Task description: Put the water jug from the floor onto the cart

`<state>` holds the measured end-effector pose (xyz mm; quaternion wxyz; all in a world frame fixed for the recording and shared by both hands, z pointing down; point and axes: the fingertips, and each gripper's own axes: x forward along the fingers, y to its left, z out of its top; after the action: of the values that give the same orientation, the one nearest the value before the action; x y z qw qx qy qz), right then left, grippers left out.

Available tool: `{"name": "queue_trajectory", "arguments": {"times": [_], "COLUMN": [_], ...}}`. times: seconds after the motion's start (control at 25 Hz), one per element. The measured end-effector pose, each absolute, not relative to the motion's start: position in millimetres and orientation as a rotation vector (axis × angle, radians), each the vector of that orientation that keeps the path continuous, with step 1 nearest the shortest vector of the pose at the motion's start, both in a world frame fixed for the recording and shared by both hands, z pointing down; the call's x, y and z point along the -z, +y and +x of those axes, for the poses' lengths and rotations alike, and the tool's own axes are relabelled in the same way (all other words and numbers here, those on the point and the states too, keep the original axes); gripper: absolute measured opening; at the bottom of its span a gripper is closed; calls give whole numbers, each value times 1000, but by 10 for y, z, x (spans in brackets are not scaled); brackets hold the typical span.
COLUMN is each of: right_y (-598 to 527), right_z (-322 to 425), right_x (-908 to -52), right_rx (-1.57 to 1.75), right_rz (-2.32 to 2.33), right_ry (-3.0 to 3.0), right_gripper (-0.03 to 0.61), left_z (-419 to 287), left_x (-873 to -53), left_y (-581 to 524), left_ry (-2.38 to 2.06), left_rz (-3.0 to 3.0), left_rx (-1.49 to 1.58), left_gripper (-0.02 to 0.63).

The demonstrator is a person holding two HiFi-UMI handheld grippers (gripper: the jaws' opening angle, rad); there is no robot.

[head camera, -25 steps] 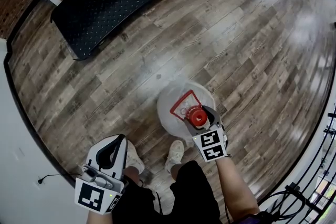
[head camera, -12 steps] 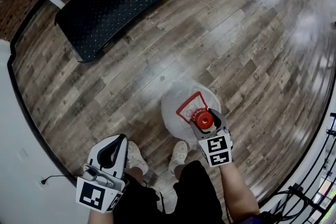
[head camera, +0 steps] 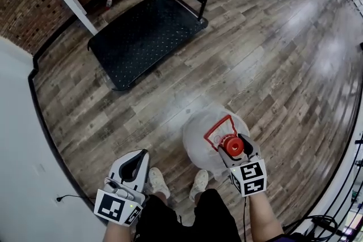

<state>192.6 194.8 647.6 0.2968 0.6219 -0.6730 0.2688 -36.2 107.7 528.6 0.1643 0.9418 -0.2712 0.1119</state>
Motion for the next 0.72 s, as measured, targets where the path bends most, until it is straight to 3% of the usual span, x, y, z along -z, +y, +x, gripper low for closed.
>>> {"name": "queue_trajectory", "arguments": {"times": [0.36,0.72], "right_y": [1736,1358], "right_z": [1344,664], "right_x": [-5090,-4680], "right_rx": [-681,-693], "right_rz": [1630,1569], "right_ry": [-1843,-1884], "right_gripper": [314,314], "left_z": [-1285,-2163], "left_x": [-4283,-3903], "left_y": [965,743], "left_ry": [-926,-1024], "left_rz": [2650,2642], "left_rx": [-208,-148], "left_gripper": [-2,-2]}}
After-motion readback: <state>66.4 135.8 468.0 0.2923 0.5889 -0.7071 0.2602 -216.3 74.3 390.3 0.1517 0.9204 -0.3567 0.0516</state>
